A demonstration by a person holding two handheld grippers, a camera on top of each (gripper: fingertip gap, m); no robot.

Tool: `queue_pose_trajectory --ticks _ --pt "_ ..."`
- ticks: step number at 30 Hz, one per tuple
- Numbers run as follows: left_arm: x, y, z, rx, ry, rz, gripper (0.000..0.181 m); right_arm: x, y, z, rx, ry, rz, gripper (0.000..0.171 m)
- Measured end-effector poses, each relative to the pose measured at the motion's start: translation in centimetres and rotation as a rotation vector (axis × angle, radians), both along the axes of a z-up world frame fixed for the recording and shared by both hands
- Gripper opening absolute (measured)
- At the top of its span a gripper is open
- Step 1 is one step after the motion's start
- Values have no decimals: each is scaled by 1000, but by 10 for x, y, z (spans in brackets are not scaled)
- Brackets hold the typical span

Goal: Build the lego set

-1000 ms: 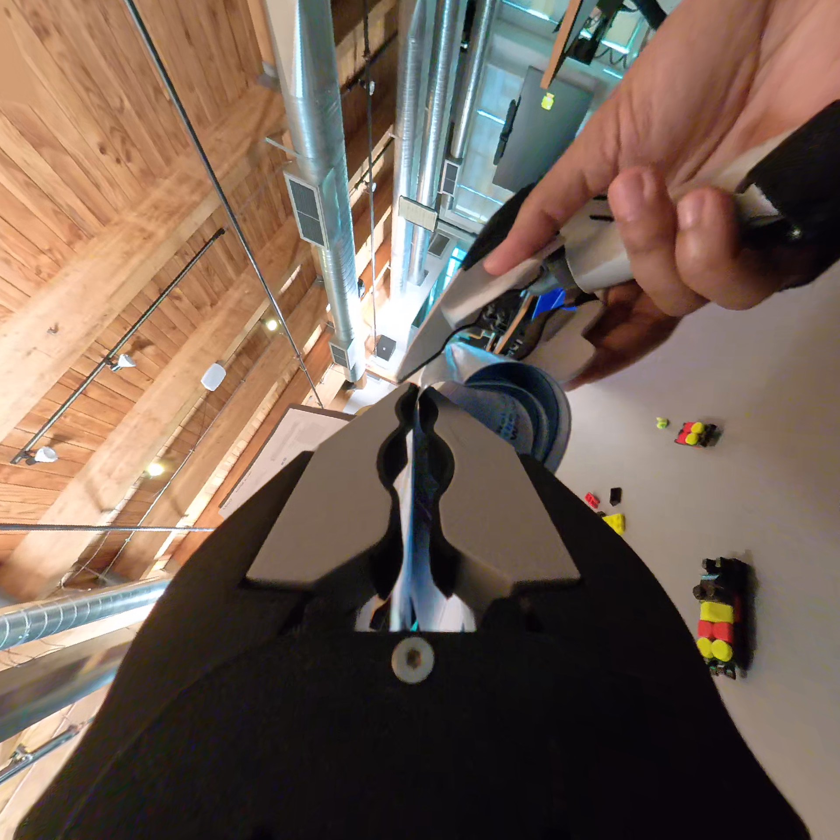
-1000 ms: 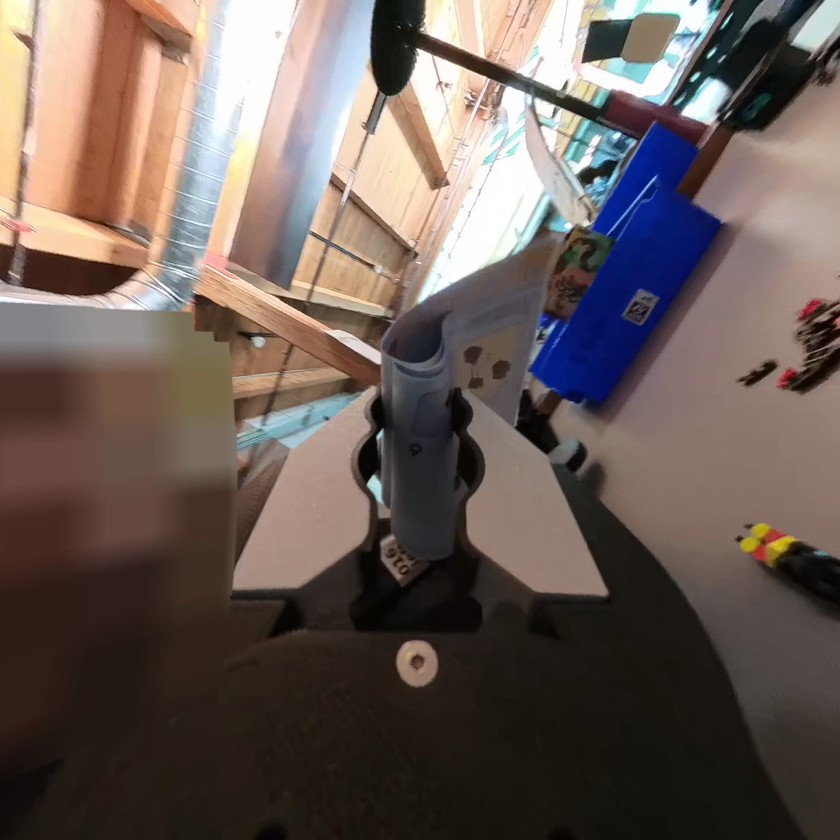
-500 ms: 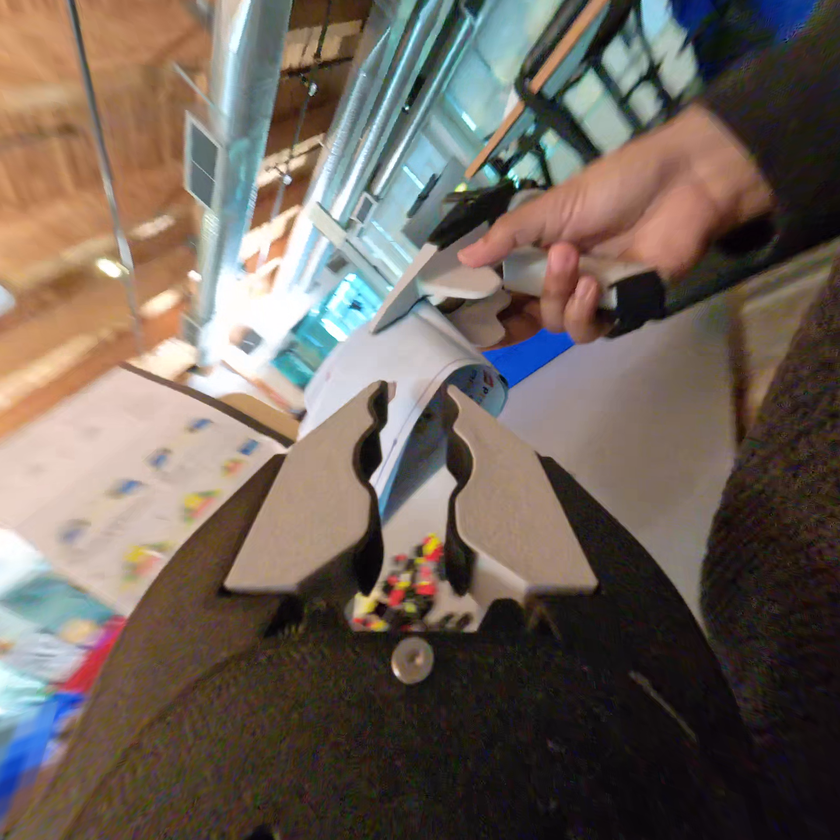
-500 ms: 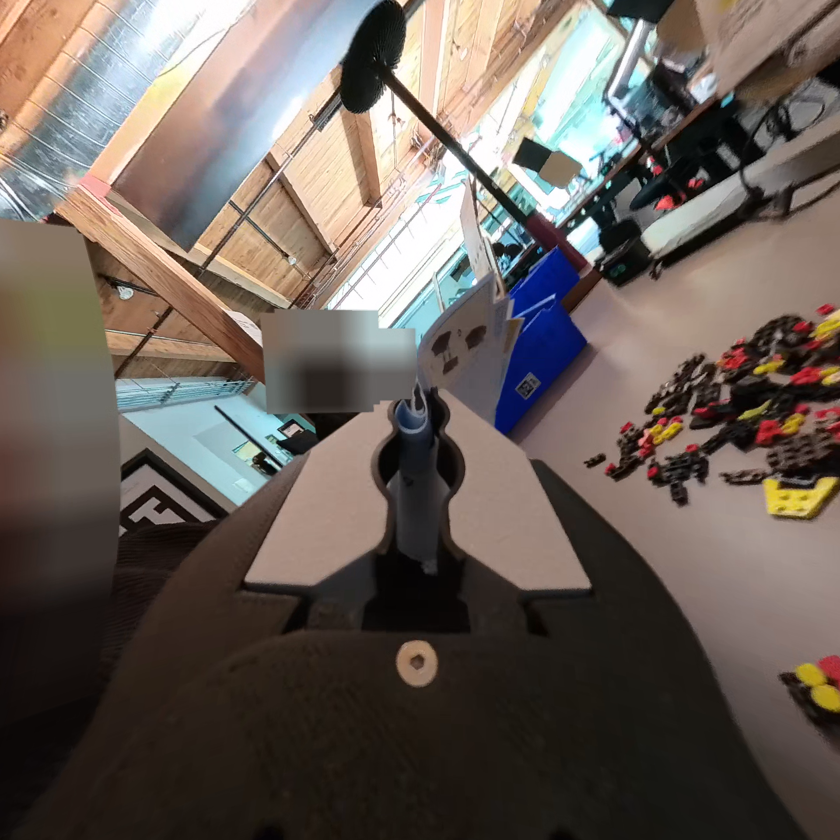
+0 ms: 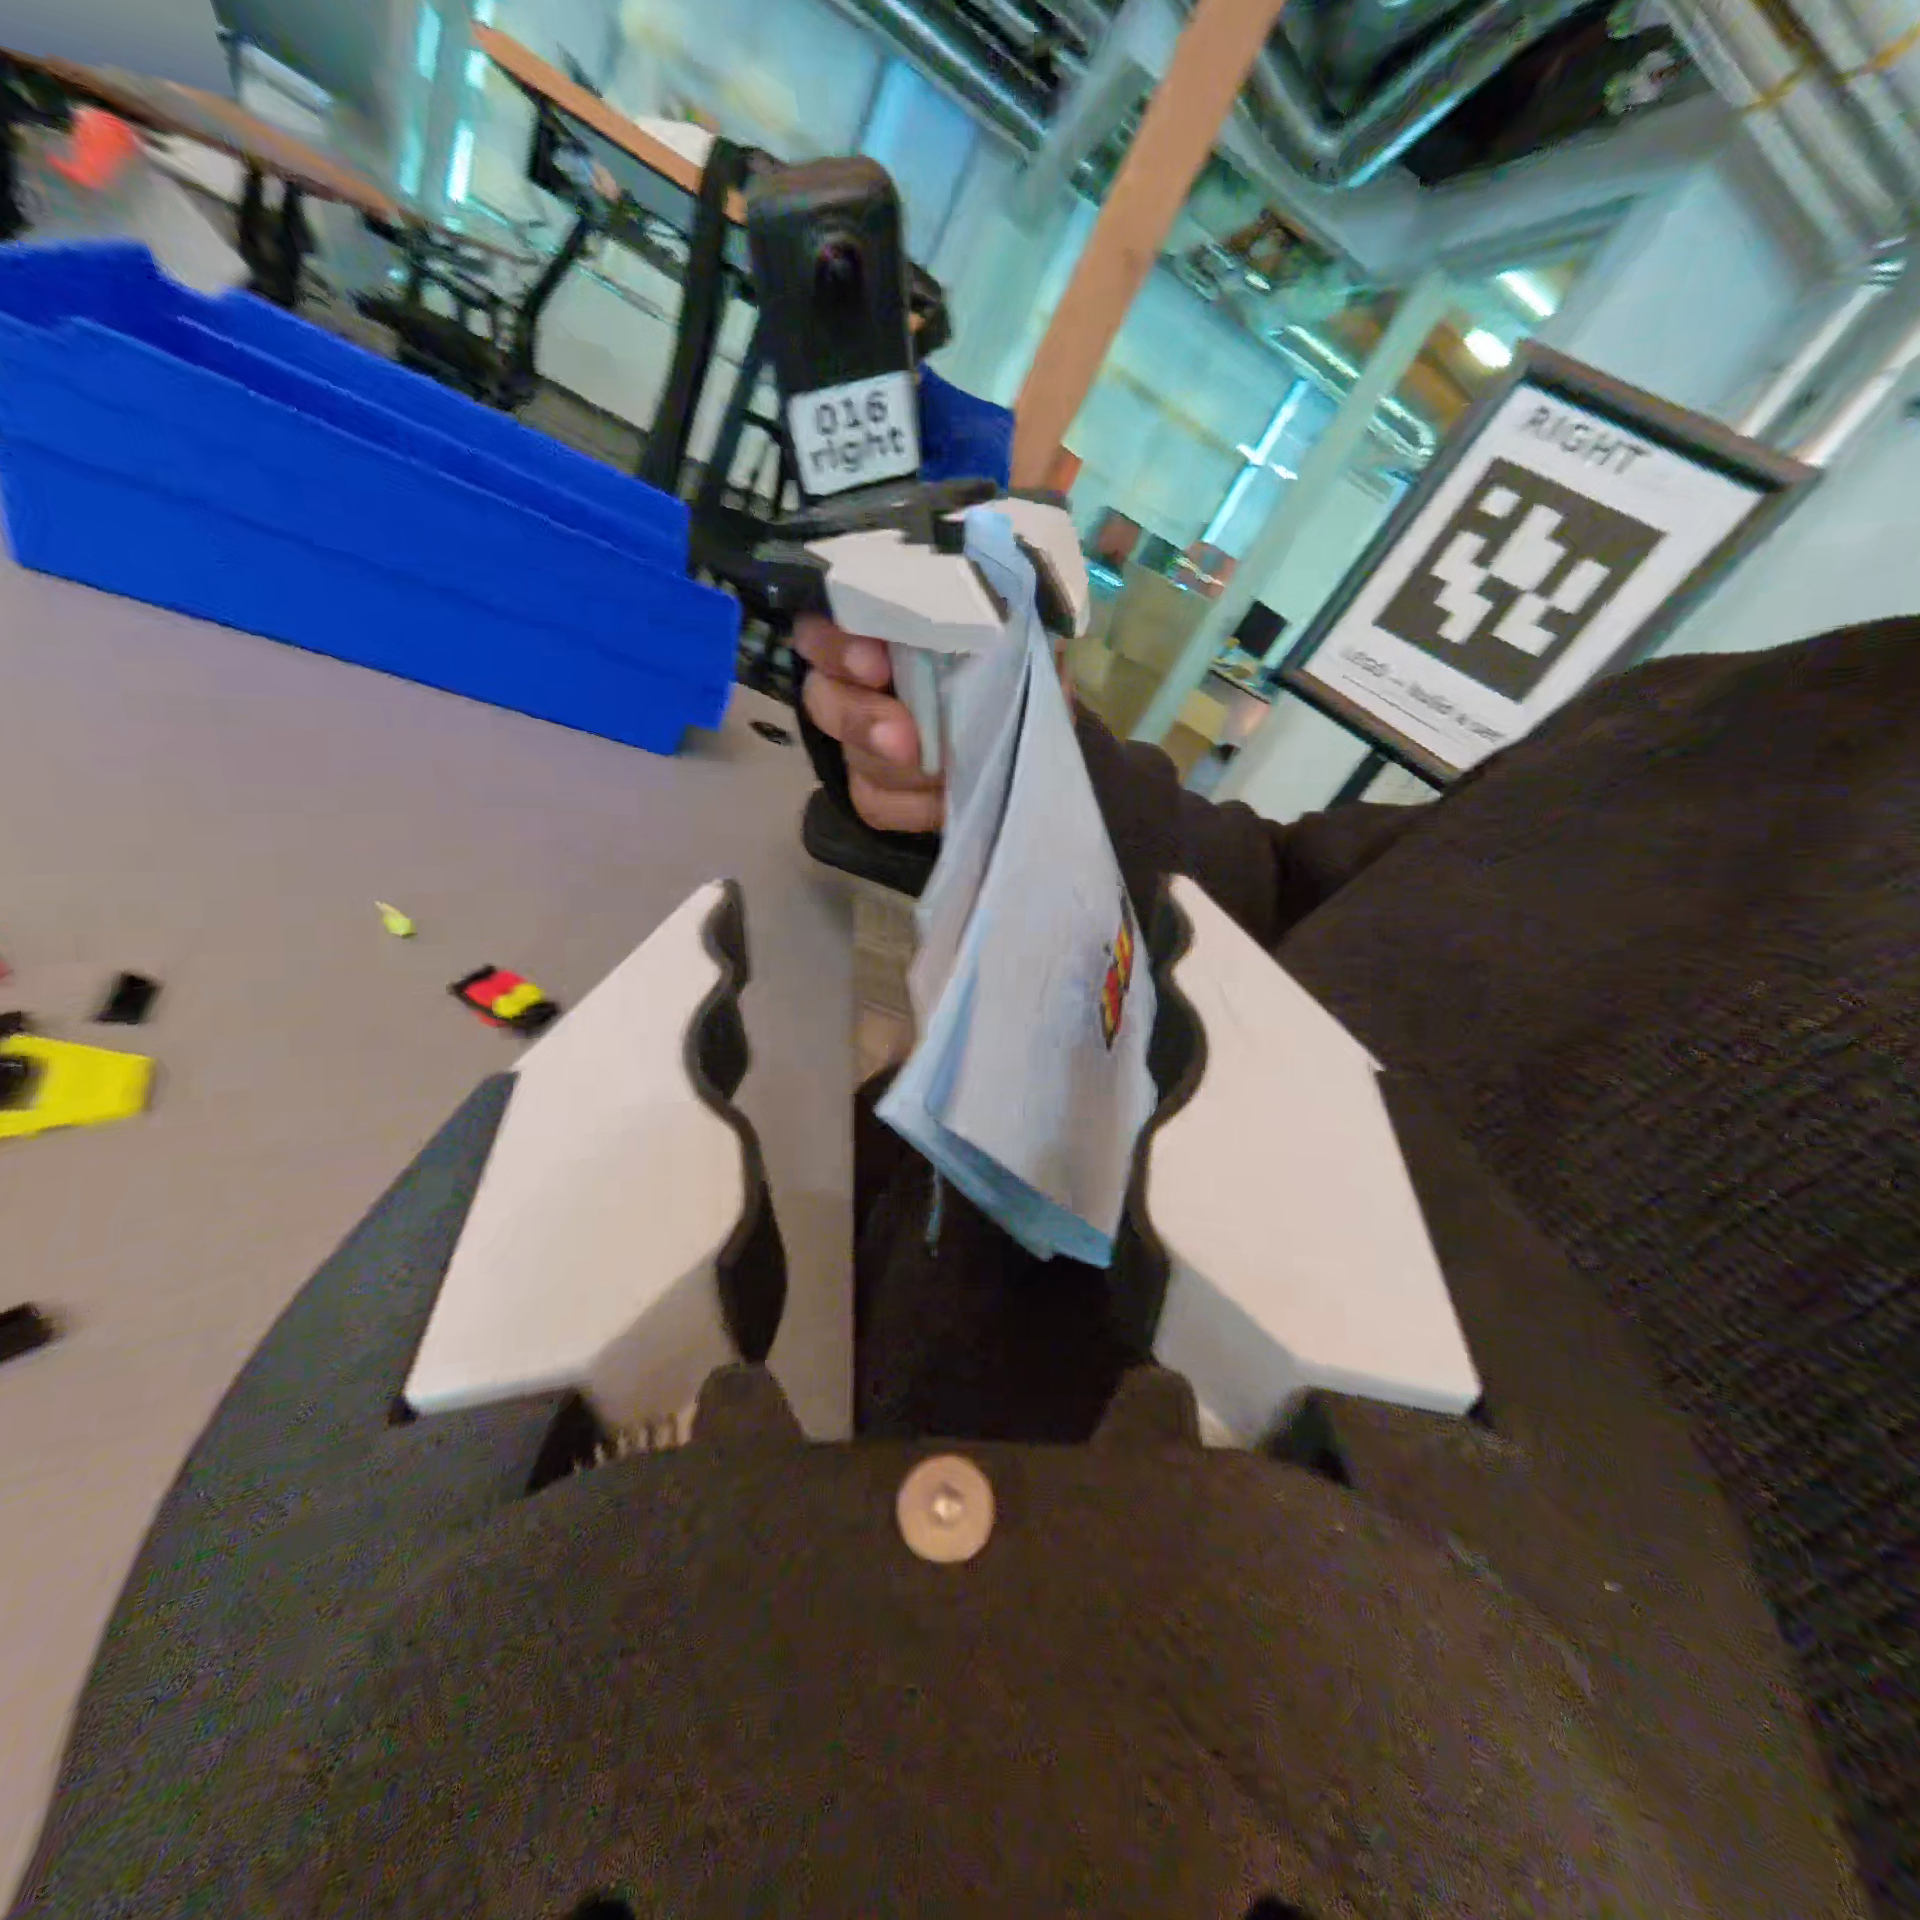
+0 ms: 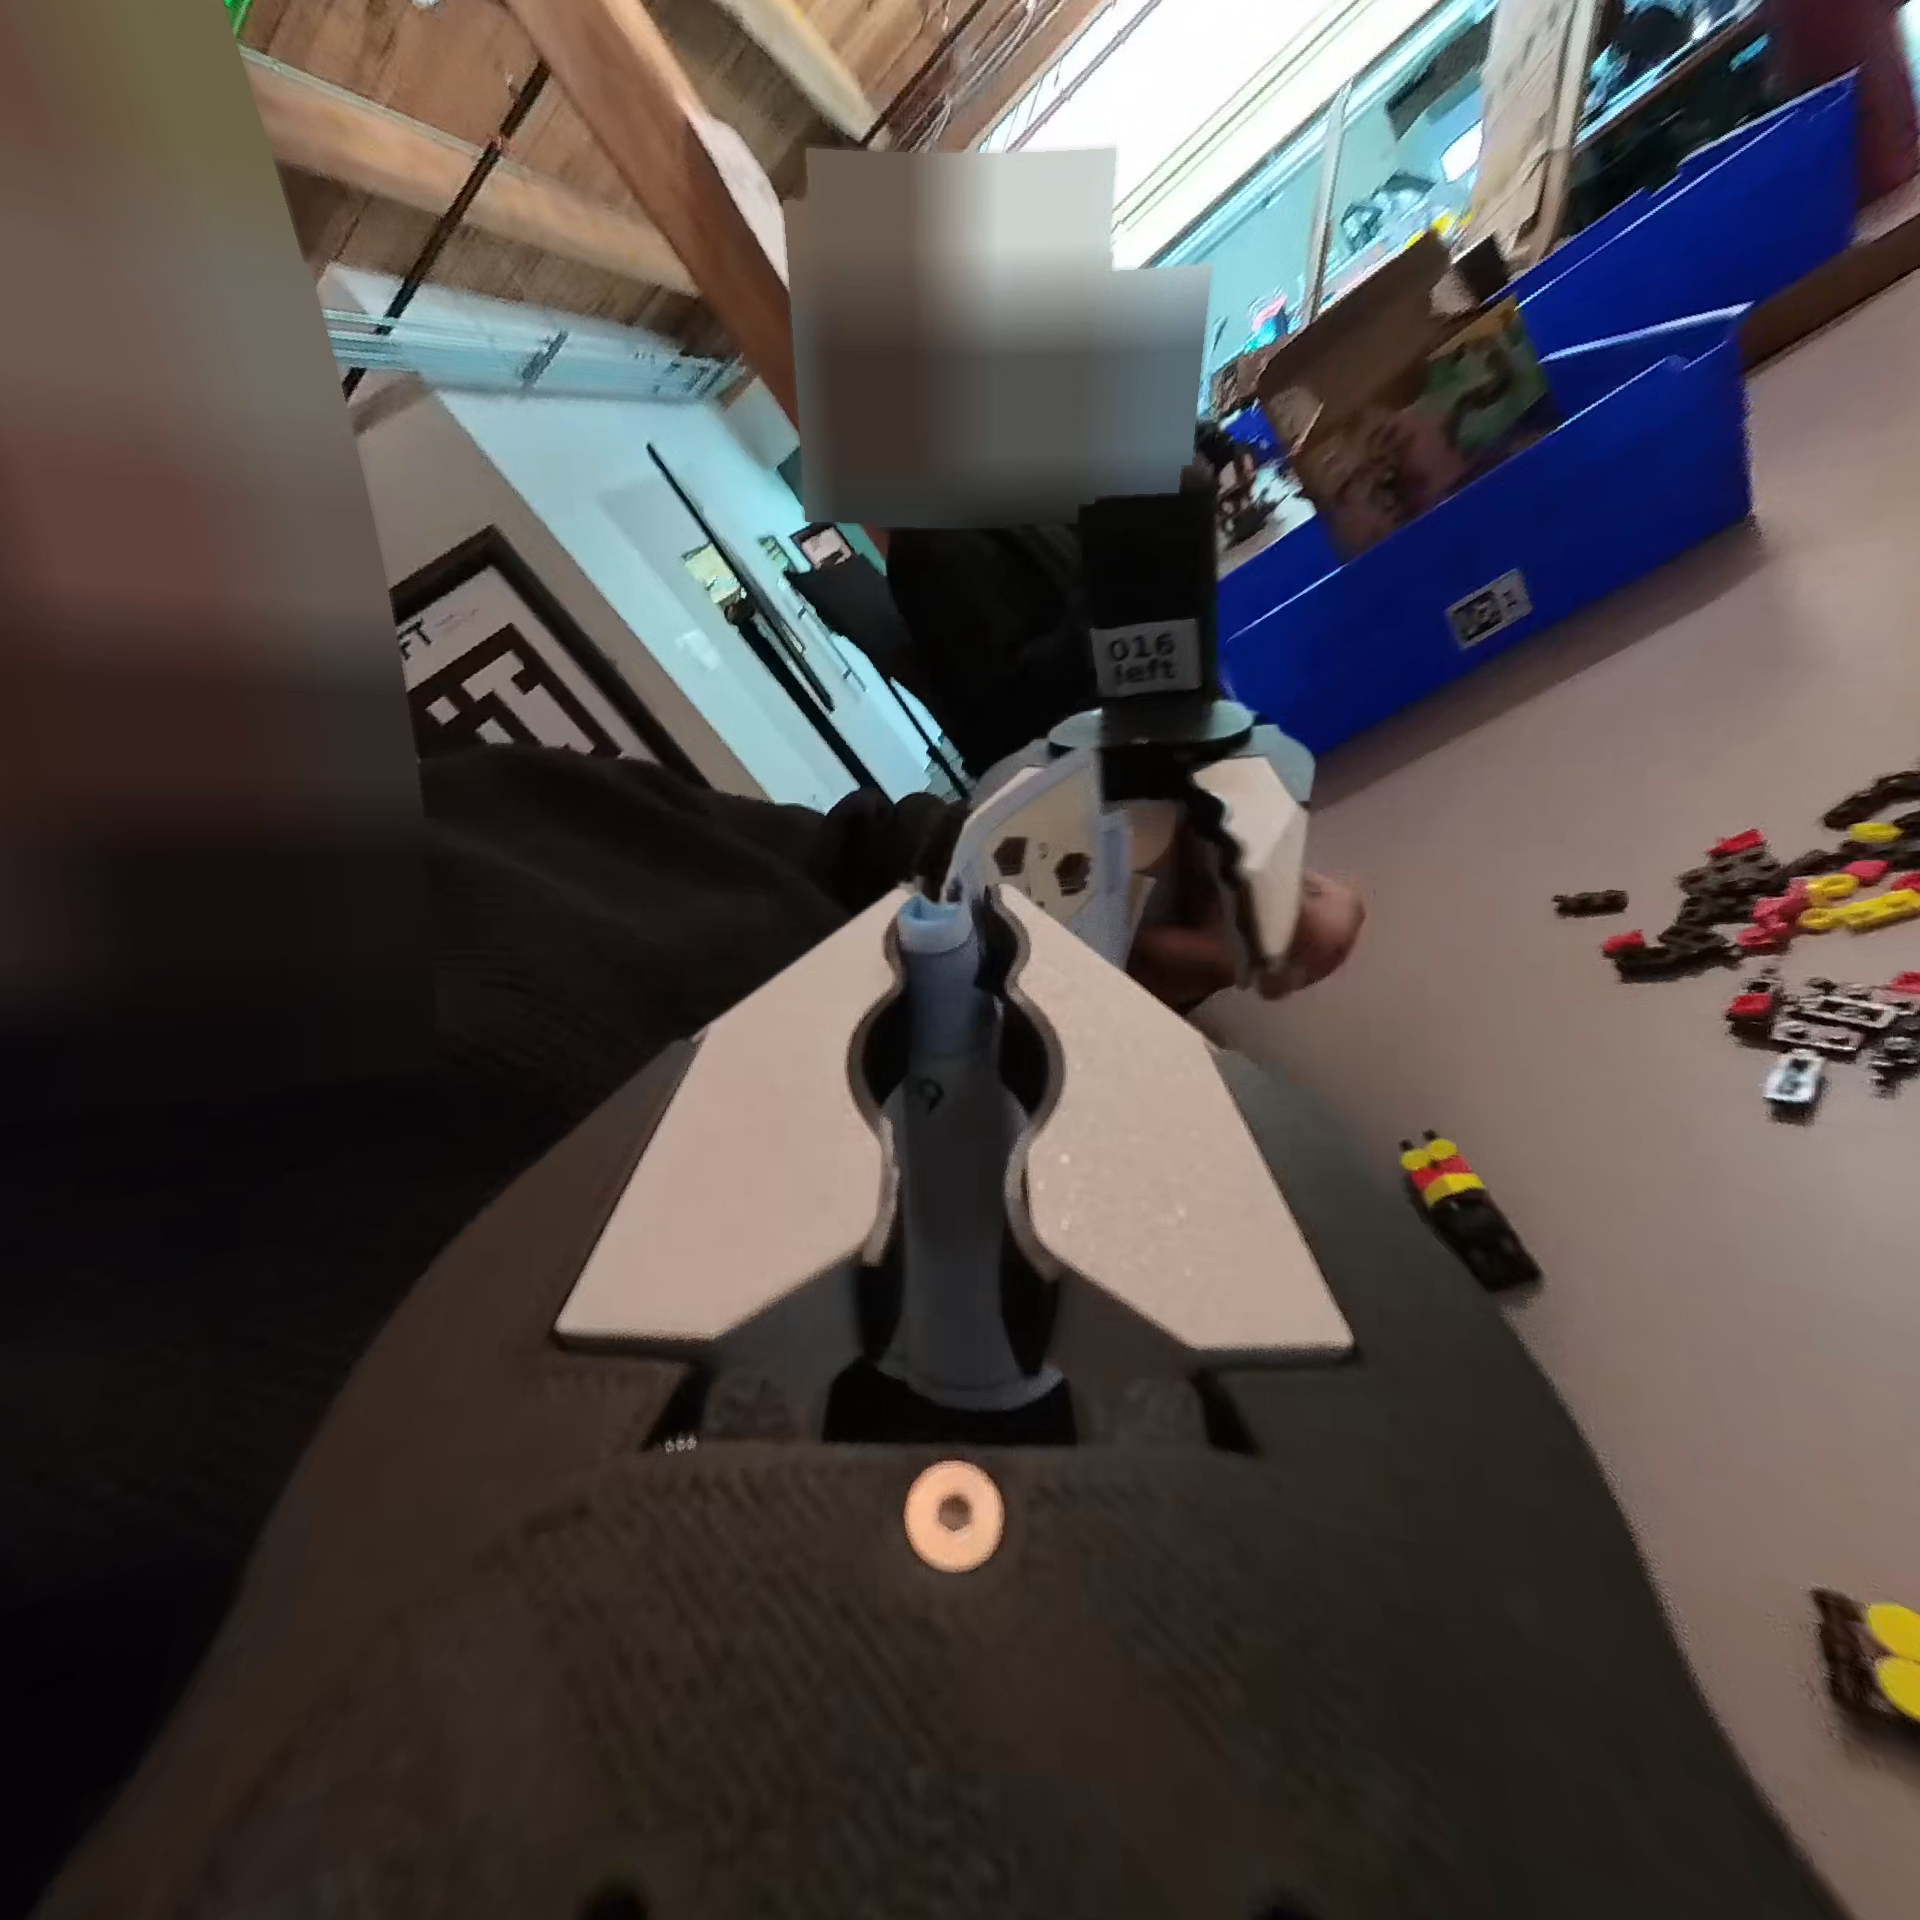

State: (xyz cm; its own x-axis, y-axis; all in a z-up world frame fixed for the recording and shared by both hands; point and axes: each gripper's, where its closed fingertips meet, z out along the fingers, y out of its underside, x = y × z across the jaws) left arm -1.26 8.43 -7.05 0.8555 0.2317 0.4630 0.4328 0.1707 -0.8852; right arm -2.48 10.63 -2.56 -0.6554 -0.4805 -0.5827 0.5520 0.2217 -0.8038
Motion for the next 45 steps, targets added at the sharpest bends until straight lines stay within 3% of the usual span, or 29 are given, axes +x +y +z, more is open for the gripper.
queue_pose_trajectory --ticks 5,7,10,14,17,21,27,28,29,30,37,38,41,45 --pt "14 6 3 14 54 -67 12 7 -7 -4 13 -20 13 12" --pt "10 3 4 17 58 -40 0 -4 -11 -6 16 -18 -55 22" --pt "-3 -7 6 44 29 21 0 -33 -14 -10 24 64 -260 39" --pt "-20 -28 18 158 -3 115 0 -57 -6 -7 12 266 -454 46" --pt "-26 -37 21 169 21 169 0 -52 -7 -1 -8 317 -464 47" --pt "-28 -36 21 141 58 213 0 -37 -16 -1 -25 204 -399 56" --pt "-15 -24 26 139 107 155 0 -45 -24 -14 19 138 -447 73" --pt "-15 -23 25 138 109 157 0 -43 -24 -13 17 141 -436 62" --pt "-15 -24 26 139 111 161 0 -40 -23 -12 11 145 -409 36" --pt "-16 -24 26 142 112 161 0 -39 -23 -11 9 145 -400 28" --pt "-16 -26 24 110 141 174 0 -42 -17 0 -7 230 -452 9" --pt "-20 -29 23 93 148 201 3 -44 -15 1 -5 231 -456 8" --pt "-38 -48 26 51 178 361 40 -46 -13 -2 31 261 -449 1" --pt "-43 -62 33 -87 330 483 47 -31 -18 -21 156 364 -349 0"
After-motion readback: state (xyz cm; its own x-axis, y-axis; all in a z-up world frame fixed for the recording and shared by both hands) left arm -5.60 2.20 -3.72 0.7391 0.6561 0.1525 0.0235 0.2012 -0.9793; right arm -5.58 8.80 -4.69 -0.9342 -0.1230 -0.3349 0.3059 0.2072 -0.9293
